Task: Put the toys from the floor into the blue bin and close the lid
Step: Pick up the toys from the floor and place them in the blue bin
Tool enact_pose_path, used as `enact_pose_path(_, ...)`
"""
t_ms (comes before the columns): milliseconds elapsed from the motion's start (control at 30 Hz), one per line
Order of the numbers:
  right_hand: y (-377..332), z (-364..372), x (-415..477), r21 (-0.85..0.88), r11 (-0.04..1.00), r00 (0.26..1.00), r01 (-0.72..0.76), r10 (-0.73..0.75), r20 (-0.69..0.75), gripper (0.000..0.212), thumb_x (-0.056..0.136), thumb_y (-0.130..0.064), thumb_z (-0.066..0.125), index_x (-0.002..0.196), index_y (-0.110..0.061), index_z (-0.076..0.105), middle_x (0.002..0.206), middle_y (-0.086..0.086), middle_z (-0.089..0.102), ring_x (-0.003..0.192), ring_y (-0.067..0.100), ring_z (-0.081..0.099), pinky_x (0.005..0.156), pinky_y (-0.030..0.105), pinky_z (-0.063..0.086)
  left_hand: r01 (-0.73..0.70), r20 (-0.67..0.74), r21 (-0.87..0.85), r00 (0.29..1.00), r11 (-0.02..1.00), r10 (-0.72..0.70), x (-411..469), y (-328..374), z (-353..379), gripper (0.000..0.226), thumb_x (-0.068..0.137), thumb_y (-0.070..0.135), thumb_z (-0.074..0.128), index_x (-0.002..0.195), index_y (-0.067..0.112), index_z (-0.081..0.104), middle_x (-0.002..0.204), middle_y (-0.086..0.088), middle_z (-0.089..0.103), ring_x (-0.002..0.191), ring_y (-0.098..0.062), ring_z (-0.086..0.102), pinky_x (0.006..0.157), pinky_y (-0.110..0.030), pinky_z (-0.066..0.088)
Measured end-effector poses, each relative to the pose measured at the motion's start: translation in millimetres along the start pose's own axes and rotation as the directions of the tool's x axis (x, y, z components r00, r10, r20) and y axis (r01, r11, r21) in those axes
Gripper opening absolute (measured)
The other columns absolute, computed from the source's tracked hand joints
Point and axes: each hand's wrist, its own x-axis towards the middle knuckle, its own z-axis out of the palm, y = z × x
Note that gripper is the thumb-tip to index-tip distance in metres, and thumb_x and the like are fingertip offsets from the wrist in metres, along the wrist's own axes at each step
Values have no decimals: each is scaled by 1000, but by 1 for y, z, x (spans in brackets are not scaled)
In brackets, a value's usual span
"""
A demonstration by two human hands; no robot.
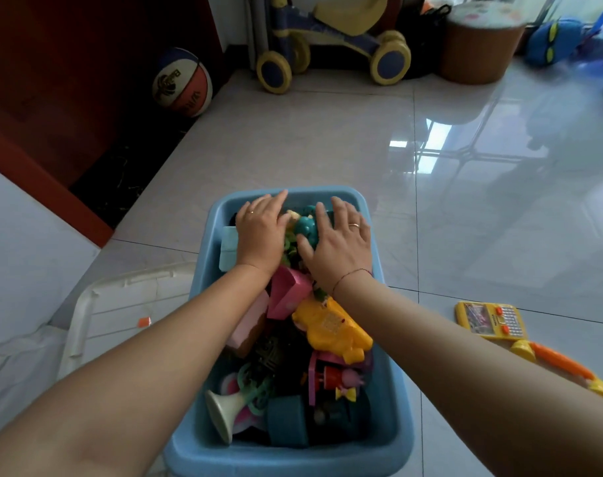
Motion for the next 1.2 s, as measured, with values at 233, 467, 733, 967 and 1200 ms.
enact_pose_path(233,13,5,-5,-32,993,988,112,-108,111,72,90,-51,17,146,-7,23,152,13,28,143,31,17,120,41,7,-127,390,57,916,990,95,-23,-1,-6,69,86,62,4,145,35,28,156,11,22,146,-8,11,115,-44,-6)
enact_pose_path(467,31,-9,-1,-87,980,940,179,-145,309,64,97,-43,29,150,-16,7,160,1,5,147,25,-6,119,44,-8,-236,485,206,868,949,111,-39,-2,-10,76,80,67,-2,149,36,-2,160,10,4,147,-9,-1,117,-46,-8)
enact_pose_path(733,17,-8,8,-85,988,944,130,-97,315,59,99,-41,20,151,-17,3,160,0,-8,145,20,-16,113,47,-19,-72,375,424,921,903,-103,-32,8,-11,65,95,55,16,151,23,11,160,4,9,148,-15,0,115,-53,-7)
enact_pose_path(967,104,-59,-70,138,983,987,124,-137,87,54,97,-40,28,145,-17,30,154,6,28,141,22,27,118,39,8,-213,226,48,954,976,197,-32,89,-32,75,87,56,18,142,10,39,147,-11,41,139,-30,31,113,-48,14)
enact_pose_path(1200,295,-96,-176,-10,925,917,-380,378,129,60,87,-46,47,137,-13,43,142,10,44,130,29,43,103,38,33,-446,494,-102,753,889,434,-57,223,47,61,93,52,37,144,19,34,150,-1,35,138,-23,29,110,-34,18)
